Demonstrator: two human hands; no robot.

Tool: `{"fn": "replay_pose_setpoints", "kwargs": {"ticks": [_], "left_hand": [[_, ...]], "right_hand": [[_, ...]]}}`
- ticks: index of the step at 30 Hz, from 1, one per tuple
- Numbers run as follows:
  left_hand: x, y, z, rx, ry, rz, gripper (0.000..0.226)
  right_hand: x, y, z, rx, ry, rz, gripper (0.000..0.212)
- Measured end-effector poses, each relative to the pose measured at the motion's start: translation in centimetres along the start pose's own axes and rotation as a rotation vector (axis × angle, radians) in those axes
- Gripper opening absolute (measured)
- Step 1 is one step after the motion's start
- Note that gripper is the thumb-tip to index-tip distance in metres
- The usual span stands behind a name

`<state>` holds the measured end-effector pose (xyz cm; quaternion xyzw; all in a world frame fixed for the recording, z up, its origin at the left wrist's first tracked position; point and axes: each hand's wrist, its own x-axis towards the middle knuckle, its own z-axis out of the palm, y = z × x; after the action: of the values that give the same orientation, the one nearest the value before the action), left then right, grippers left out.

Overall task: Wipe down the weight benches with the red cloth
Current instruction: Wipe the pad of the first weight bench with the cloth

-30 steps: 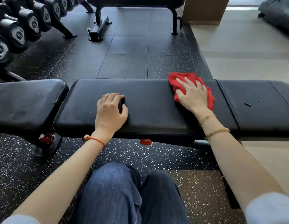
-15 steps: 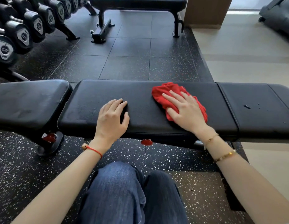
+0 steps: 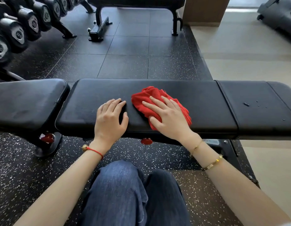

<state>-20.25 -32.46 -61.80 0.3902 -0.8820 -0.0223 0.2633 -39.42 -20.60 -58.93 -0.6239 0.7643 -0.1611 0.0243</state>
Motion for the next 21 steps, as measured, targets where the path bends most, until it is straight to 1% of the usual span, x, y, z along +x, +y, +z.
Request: {"fn": "replay_pose_setpoints", "kwargs": {"ticks": [3, 7, 8, 9, 12, 16, 18, 21], "left_hand": [[-0.1, 0.0, 0.0, -0.004, -0.009, 0.0, 0.044], [0.0, 0.1, 0.0, 0.004, -0.01, -0.019, 0.044], [0.0, 0.1, 0.0, 0.004, -0.008, -0.019, 0.044], [0.0, 0.2, 0.1, 0.005, -0.007, -0.018, 0.044], [0.0, 0.1, 0.1, 0.005, 0.007, -0.013, 0.044], [0.1, 0.2, -0.1, -0.006, 0.004, -0.01, 0.044], [0.1, 0.2, -0.2, -0.015, -0.009, -0.01, 0.044], [0.4, 0.6, -0.5, -0.045, -0.024, -0.04, 0.043]], "right_hand": [[-1.3, 3.3, -1.2, 0.0, 0.051, 0.093, 0.054], [1.6, 7.6, -2.5, -0.073, 0.109, 0.433, 0.052], [2.6, 7.8, -2.6, -0.067, 0.104, 0.487, 0.052], [3.5, 7.6, -2.4, -0.061, 0.088, 0.5, 0.052], [4.7, 5.0, -1.4, -0.056, 0.032, 0.37, 0.053], [1.3, 1.6, -0.4, -0.047, 0.017, 0.16, 0.054], [-0.9, 1.5, -0.5, -0.032, 0.033, 0.132, 0.055], [-3.6, 3.6, -1.4, -0.047, 0.089, 0.197, 0.055]]}}
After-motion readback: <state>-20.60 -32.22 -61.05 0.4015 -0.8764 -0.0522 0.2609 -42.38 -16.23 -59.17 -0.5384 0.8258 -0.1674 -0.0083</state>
